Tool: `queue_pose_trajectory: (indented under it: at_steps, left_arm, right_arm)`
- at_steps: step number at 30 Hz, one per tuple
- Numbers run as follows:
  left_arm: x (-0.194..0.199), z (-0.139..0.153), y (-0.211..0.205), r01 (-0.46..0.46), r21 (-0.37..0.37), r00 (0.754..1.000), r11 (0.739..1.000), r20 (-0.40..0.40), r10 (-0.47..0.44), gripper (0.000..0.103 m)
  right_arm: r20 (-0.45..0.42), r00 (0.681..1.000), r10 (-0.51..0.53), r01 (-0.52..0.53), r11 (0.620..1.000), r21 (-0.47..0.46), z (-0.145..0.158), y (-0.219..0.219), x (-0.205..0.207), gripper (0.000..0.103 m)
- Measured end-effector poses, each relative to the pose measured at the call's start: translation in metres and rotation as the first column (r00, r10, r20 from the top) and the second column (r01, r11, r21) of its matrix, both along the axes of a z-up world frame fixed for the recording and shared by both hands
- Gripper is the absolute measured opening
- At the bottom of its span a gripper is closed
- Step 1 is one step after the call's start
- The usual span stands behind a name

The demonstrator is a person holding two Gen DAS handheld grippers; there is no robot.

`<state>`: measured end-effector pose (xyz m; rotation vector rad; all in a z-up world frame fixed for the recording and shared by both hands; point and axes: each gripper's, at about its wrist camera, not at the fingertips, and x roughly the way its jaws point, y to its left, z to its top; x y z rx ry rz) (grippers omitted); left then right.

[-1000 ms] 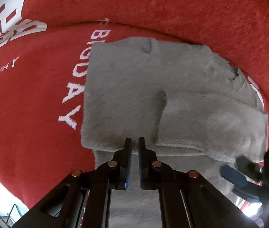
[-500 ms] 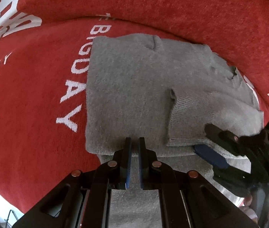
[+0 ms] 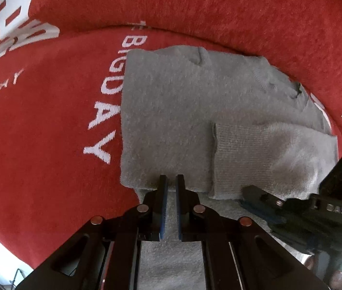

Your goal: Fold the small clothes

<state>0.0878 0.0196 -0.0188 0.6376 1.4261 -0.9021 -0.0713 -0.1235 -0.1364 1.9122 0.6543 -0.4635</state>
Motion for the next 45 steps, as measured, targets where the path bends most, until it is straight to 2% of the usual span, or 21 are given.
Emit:
queue_pose_trajectory:
  at_steps: [4, 6, 8, 9, 10, 11, 12, 14, 16, 17, 18, 19, 20, 23, 26, 33, 41, 43, 45]
  left_arm:
    - [-0.002, -0.001, -0.001, -0.003, 0.013, 1.0, 1.0, 0.0, 0.003, 0.007]
    - [-0.003, 0.0, -0.002, -0.009, 0.014, 1.0, 1.0, -0.001, 0.009, 0.007]
    - [-0.004, 0.0, -0.001, -0.014, 0.018, 1.0, 1.0, -0.002, 0.014, 0.008]
    - [-0.005, -0.001, -0.001, -0.017, 0.022, 1.0, 1.0, -0.005, 0.017, 0.032]
    - [-0.007, -0.001, -0.001, -0.019, 0.021, 1.0, 1.0, -0.01, 0.02, 0.087]
    - [-0.008, 0.0, -0.001, -0.026, 0.021, 1.0, 0.999, -0.006, 0.026, 0.103]
    - [-0.011, 0.006, 0.0, -0.031, 0.004, 0.999, 1.0, 0.045, 0.031, 0.102]
    - [-0.017, 0.008, -0.003, -0.006, 0.009, 0.998, 1.0, 0.067, 0.005, 0.102]
    - [-0.021, 0.007, -0.004, 0.001, 0.024, 0.998, 1.0, 0.065, -0.002, 0.102]
    - [-0.023, 0.006, -0.005, 0.005, 0.031, 0.998, 0.999, 0.066, -0.007, 0.102]
    - [-0.026, 0.007, -0.006, 0.013, 0.039, 0.997, 0.999, 0.074, -0.015, 0.102]
    - [-0.028, 0.007, -0.008, 0.016, 0.041, 0.997, 0.999, 0.08, -0.019, 0.102]
    - [-0.03, 0.008, -0.008, 0.019, 0.045, 0.996, 0.999, 0.085, -0.023, 0.102]
    - [-0.04, 0.007, -0.014, 0.025, 0.069, 0.995, 0.997, 0.09, -0.031, 0.102]
    - [-0.047, 0.012, -0.016, 0.038, 0.081, 0.992, 0.996, 0.118, -0.047, 0.102]
    - [-0.069, 0.019, -0.025, 0.079, 0.107, 0.987, 0.991, 0.128, -0.093, 0.102]
    - [-0.098, 0.03, -0.028, 0.086, 0.105, 0.99, 0.991, 0.099, -0.097, 0.102]
    - [-0.106, 0.031, -0.027, 0.083, 0.109, 0.991, 0.991, 0.092, -0.093, 0.102]
    - [-0.113, 0.031, -0.024, 0.079, 0.118, 0.992, 0.99, 0.084, -0.089, 0.102]
  right_arm:
    - [-0.037, 0.989, 0.141, -0.144, 0.983, -0.117, 0.033, -0.006, -0.013, 0.019]
    - [-0.12, 0.976, 0.184, -0.205, 0.958, -0.199, 0.054, -0.014, -0.035, 0.019]
    - [-0.204, 0.962, 0.179, -0.228, 0.942, -0.248, 0.066, -0.022, -0.056, 0.019]
    - [-0.264, 0.951, 0.16, -0.233, 0.933, -0.274, 0.072, -0.029, -0.073, 0.019]
    - [-0.304, 0.942, 0.14, -0.233, 0.927, -0.293, 0.075, -0.035, -0.087, 0.019]
    - [-0.345, 0.931, 0.115, -0.229, 0.923, -0.311, 0.078, -0.041, -0.101, 0.019]
    - [-0.391, 0.916, 0.089, -0.227, 0.919, -0.322, 0.079, -0.048, -0.118, 0.019]
    - [-0.474, 0.879, 0.057, -0.238, 0.913, -0.332, 0.077, -0.059, -0.141, 0.019]
    - [-0.6, 0.799, 0.034, -0.261, 0.919, -0.297, 0.064, -0.069, -0.168, 0.021]
    - [-0.588, 0.809, 0.015, -0.232, 0.926, -0.296, 0.06, -0.07, -0.179, 0.017]
    - [-0.527, 0.849, -0.025, -0.161, 0.939, -0.303, 0.059, -0.072, -0.192, 0.017]
    - [-0.502, 0.864, -0.043, -0.125, 0.947, -0.296, 0.058, -0.072, -0.199, 0.017]
    - [-0.497, 0.866, -0.054, -0.109, 0.949, -0.294, 0.06, -0.071, -0.203, 0.017]
    - [-0.519, 0.854, -0.03, -0.147, 0.943, -0.297, 0.067, -0.067, -0.203, 0.019]
    - [-0.547, 0.837, -0.002, -0.186, 0.939, -0.29, 0.074, -0.063, -0.203, 0.031]
    - [-0.517, 0.856, 0.027, -0.203, 0.936, -0.286, 0.089, -0.056, -0.238, 0.045]
    - [-0.465, 0.88, 0.095, -0.244, 0.931, -0.271, 0.097, -0.048, -0.254, 0.048]
    - [-0.449, 0.887, 0.107, -0.247, 0.932, -0.266, 0.098, -0.046, -0.258, 0.05]
    - [-0.433, 0.894, 0.116, -0.25, 0.931, -0.265, 0.098, -0.044, -0.262, 0.056]
